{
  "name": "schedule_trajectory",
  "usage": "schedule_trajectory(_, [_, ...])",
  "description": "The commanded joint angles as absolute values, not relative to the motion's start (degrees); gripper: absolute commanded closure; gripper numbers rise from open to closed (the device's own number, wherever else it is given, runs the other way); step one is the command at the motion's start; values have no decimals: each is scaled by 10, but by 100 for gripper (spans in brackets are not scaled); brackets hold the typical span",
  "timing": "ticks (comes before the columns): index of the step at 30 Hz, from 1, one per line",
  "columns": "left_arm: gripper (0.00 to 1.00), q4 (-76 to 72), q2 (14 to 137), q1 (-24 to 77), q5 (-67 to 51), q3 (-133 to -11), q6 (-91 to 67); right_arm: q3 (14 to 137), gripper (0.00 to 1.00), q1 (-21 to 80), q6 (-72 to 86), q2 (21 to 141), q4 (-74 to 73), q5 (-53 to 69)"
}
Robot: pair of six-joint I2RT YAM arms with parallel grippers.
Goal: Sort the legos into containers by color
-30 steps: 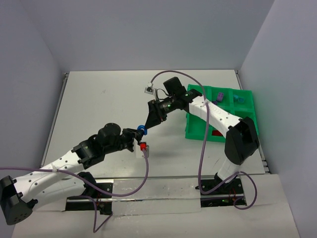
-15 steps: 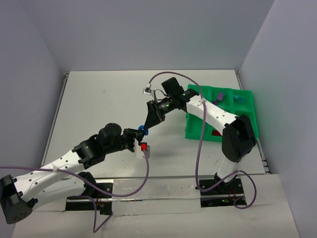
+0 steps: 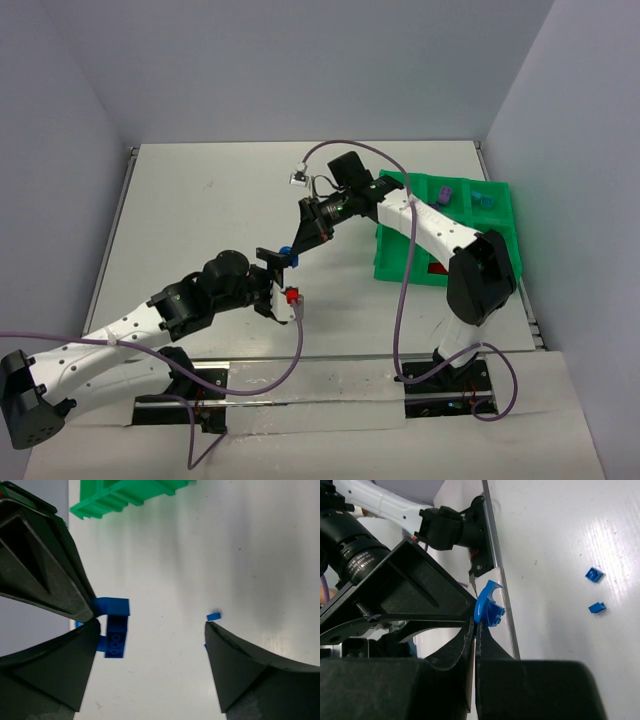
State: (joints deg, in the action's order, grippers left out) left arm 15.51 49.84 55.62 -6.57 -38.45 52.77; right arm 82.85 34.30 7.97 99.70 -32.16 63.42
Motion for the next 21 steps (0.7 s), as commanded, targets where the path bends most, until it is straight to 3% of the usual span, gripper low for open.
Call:
schedule_trajectory(1, [1, 90, 485, 558, -60, -404, 519, 846, 100, 343, 70, 991, -327, 642])
schedule_trajectory(7, [1, 96, 462, 558, -51, -412, 465, 828, 100, 298, 36, 983, -354, 610])
schedule_trajectory(13, [1, 66, 475, 550, 65, -450, 316, 794, 100, 209, 4, 947, -393, 565])
schedule_trajectory(21, [1, 153, 570, 405, 42, -565, 125, 750, 100, 38, -84, 874, -469, 429])
